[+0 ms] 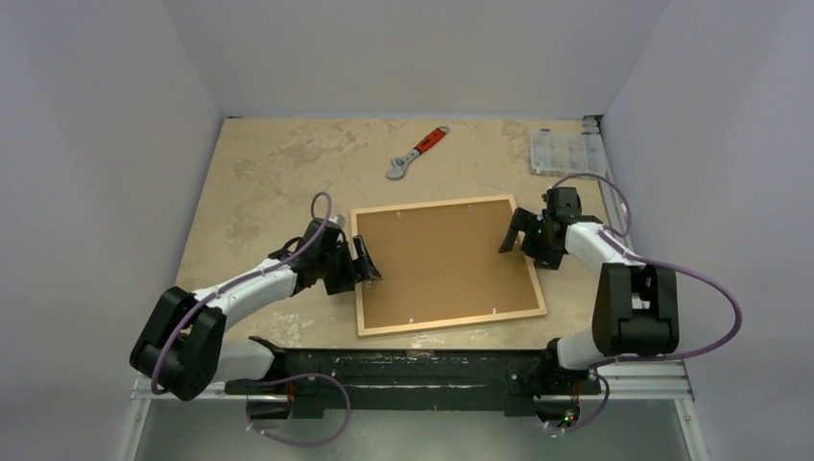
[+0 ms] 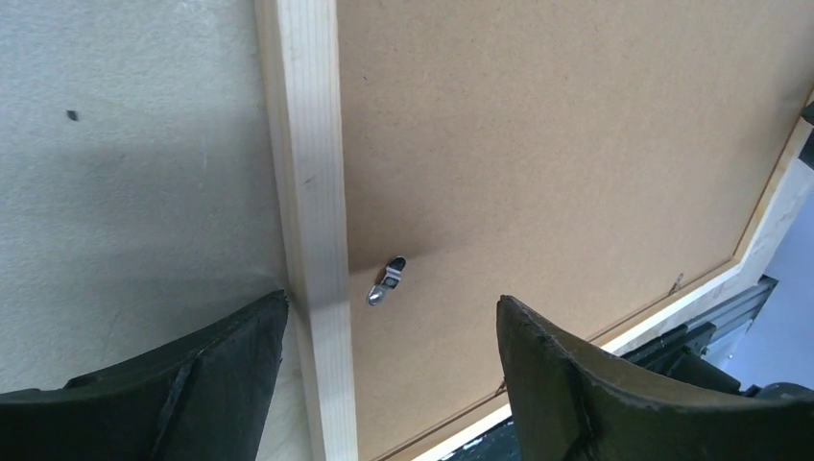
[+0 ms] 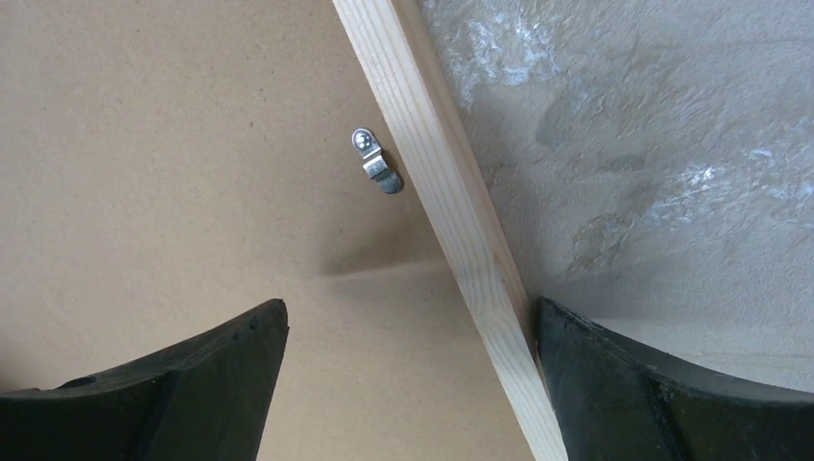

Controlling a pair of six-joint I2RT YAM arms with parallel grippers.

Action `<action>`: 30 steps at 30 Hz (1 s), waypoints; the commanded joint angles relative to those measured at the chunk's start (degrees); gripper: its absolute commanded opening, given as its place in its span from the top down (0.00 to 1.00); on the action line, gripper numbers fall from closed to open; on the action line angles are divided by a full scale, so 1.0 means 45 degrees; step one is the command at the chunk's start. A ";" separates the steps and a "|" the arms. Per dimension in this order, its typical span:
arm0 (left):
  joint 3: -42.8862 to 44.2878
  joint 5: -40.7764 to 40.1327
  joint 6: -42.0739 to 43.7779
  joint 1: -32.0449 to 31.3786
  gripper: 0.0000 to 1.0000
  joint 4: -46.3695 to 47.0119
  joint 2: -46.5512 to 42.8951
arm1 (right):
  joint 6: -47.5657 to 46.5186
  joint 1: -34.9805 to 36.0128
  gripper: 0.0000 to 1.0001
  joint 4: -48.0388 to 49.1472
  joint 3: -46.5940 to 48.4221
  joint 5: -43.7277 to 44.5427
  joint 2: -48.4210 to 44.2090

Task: Put the photo into the frame
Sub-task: Adjust the photo frame at the center of the board, then install the photo frame at the center of the board.

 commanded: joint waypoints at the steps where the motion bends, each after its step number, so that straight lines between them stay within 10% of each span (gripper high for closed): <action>1: -0.0477 0.0277 -0.0430 -0.0577 0.22 0.0057 -0.0433 | 0.0046 0.0070 0.03 -0.0176 -0.0998 -0.1958 -0.0316; 17: -0.1434 -0.3333 -0.3000 -0.3561 0.22 -0.3942 -0.4413 | 0.1503 0.0481 0.04 -0.0840 -0.3573 -0.3535 -0.3981; 30: 0.0438 -0.5658 -0.1414 -0.3561 0.25 -0.6217 -0.1500 | 0.0761 0.0478 0.02 -0.0683 -0.2455 -0.2565 -0.3033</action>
